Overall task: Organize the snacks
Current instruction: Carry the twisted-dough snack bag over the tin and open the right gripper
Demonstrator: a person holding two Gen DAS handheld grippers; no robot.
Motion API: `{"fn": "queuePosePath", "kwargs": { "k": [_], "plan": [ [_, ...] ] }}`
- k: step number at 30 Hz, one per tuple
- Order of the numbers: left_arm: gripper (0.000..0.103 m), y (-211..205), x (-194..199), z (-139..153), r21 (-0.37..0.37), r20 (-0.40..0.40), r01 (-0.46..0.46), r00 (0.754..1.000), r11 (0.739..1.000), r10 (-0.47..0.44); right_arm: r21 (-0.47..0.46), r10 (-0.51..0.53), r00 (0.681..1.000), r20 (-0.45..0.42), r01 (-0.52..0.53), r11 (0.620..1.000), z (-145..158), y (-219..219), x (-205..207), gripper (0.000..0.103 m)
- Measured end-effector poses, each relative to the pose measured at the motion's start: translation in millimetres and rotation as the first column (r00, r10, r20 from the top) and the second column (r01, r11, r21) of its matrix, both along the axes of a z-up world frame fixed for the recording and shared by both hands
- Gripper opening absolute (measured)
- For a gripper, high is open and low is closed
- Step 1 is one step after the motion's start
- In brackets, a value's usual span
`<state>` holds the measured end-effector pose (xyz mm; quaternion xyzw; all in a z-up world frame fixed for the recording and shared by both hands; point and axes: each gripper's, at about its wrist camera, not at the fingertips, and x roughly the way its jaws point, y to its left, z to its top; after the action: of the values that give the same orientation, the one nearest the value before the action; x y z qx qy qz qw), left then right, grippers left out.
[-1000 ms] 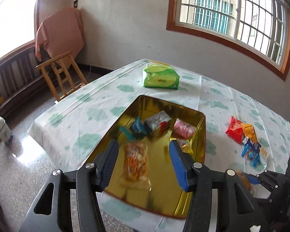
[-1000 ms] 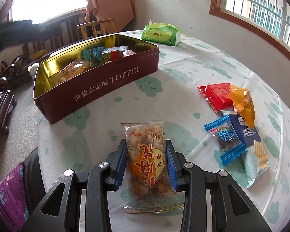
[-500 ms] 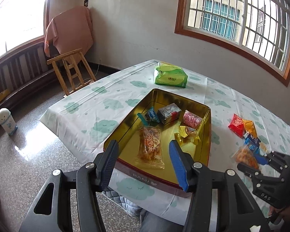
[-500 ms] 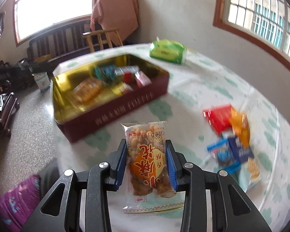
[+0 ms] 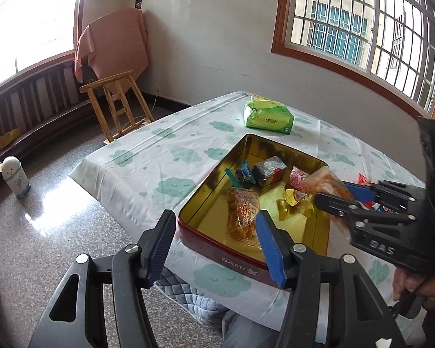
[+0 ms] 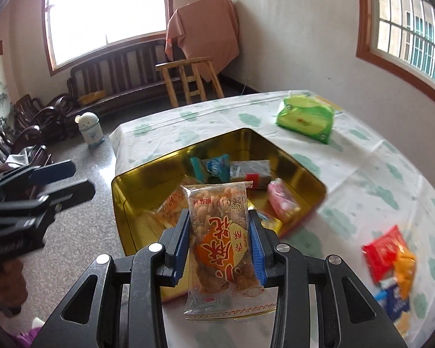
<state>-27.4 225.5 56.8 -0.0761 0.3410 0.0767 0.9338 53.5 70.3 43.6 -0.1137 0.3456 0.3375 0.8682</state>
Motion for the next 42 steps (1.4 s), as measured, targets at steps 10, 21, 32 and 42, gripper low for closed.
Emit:
{"fn": "queuePosePath", "kwargs": {
  "k": [10,21,32,42],
  "plan": [
    [0.055,15,4,-11,-0.003,-0.025,-0.029,0.999,1.000,0.029,-0.021,0.002,0.997,-0.071,-0.004,1.000,-22,36,26,0.038],
    [0.058,26,4,-20,-0.010,-0.039,-0.049,0.998,0.999,0.049,-0.055,-0.011,0.995,-0.103,0.005,0.998,-38,54,36,0.038],
    [0.061,33,3,-25,-0.017,-0.043,-0.055,0.998,0.998,0.054,-0.062,-0.027,0.992,-0.122,0.020,0.998,-47,61,41,0.038],
    [0.062,34,2,-26,-0.017,-0.045,-0.053,0.998,0.998,0.052,-0.056,-0.047,0.990,-0.135,0.040,0.998,-51,60,41,0.039]
  ]
}}
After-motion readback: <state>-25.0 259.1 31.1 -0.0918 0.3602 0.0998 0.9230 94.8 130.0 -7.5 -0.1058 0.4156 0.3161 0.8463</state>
